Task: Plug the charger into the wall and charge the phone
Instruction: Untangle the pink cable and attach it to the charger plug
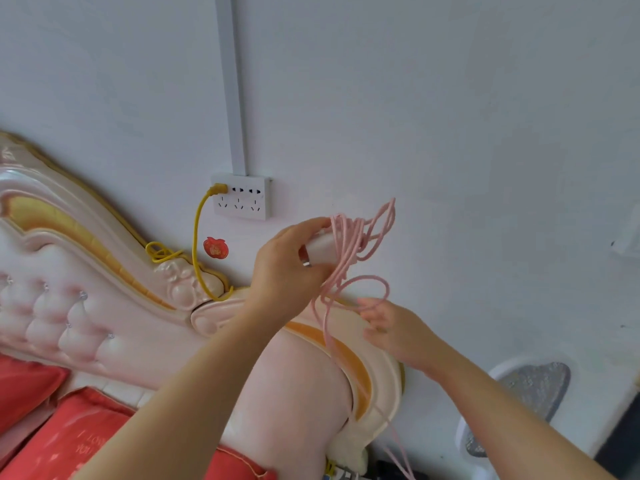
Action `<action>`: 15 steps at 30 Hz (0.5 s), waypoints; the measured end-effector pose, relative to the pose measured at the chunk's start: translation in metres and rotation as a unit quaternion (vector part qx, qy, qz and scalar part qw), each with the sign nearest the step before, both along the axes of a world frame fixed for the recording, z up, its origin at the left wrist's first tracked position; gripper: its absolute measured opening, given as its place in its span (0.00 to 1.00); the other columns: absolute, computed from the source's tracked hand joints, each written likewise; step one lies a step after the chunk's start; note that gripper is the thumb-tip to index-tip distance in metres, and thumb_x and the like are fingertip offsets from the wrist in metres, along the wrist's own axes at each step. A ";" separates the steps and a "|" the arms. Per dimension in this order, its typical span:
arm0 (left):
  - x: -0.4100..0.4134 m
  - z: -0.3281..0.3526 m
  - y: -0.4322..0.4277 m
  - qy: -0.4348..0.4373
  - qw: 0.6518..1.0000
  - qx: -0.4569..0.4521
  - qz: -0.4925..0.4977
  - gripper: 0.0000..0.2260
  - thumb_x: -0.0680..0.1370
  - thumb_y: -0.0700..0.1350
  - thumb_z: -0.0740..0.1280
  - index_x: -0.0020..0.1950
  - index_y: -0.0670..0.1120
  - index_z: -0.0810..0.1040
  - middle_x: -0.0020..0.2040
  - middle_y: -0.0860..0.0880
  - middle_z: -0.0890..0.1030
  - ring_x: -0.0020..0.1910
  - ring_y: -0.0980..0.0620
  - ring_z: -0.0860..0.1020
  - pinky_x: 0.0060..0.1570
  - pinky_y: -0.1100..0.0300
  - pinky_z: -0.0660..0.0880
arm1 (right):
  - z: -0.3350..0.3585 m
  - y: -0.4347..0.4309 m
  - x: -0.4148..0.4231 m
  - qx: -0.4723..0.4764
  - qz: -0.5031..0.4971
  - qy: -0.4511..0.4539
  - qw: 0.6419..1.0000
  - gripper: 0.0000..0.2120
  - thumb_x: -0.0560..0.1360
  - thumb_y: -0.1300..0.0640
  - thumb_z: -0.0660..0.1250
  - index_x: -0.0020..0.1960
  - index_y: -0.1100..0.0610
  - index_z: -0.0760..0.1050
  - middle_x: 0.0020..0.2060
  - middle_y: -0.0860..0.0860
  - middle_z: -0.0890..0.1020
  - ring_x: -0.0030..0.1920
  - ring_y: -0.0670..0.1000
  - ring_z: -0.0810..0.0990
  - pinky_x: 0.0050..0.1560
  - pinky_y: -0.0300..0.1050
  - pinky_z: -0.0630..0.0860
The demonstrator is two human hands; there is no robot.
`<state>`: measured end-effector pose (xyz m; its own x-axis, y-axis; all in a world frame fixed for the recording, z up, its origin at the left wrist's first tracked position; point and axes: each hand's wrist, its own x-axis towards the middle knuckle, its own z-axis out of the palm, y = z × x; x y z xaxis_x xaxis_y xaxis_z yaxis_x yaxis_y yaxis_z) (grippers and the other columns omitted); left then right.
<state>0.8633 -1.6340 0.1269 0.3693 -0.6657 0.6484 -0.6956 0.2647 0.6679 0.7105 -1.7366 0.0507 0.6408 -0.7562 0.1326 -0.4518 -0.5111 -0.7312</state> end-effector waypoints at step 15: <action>0.014 -0.009 -0.006 -0.240 0.961 0.102 0.094 0.23 0.72 0.35 0.65 0.65 0.51 0.70 0.59 0.48 0.77 0.54 0.45 0.71 0.47 0.59 0.64 | 0.034 0.050 0.004 0.418 0.156 -0.305 0.842 0.15 0.69 0.39 0.66 0.51 0.44 0.79 0.45 0.51 0.82 0.41 0.55 0.82 0.46 0.51 0.76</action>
